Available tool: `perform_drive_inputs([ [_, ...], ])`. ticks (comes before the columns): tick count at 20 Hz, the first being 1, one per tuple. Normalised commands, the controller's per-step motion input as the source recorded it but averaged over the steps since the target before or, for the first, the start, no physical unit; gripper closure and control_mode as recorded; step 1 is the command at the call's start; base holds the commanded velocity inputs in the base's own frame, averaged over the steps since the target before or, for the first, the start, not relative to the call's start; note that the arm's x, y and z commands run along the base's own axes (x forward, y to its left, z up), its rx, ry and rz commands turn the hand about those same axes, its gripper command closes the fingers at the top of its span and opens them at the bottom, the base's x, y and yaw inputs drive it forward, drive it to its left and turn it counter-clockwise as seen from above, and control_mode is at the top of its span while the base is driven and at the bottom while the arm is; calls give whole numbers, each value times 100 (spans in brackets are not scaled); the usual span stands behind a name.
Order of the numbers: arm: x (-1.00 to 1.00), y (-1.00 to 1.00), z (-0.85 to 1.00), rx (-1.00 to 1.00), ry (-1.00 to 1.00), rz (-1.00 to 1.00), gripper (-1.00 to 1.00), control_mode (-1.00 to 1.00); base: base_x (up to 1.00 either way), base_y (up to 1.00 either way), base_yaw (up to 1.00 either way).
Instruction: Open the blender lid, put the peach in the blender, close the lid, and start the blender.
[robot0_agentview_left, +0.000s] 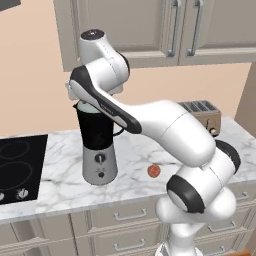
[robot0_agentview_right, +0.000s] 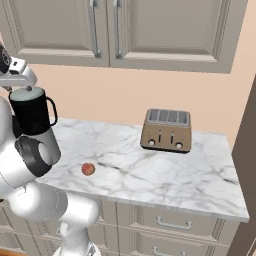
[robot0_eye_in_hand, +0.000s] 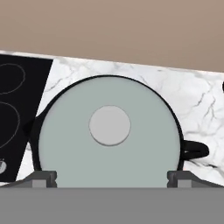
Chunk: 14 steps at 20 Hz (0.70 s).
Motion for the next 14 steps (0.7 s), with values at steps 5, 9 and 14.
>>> perform_drive_inputs([
  [5, 23, 0, -5, 0, 0, 0, -100, -100, 0, 0, 0],
  [9, 21, 0, -4, 0, 0, 1, -100, -100, 0, 0, 0],
  [14, 19, 10, -5, 0, 0, 0, -100, -100, 0, 0, 0],
])
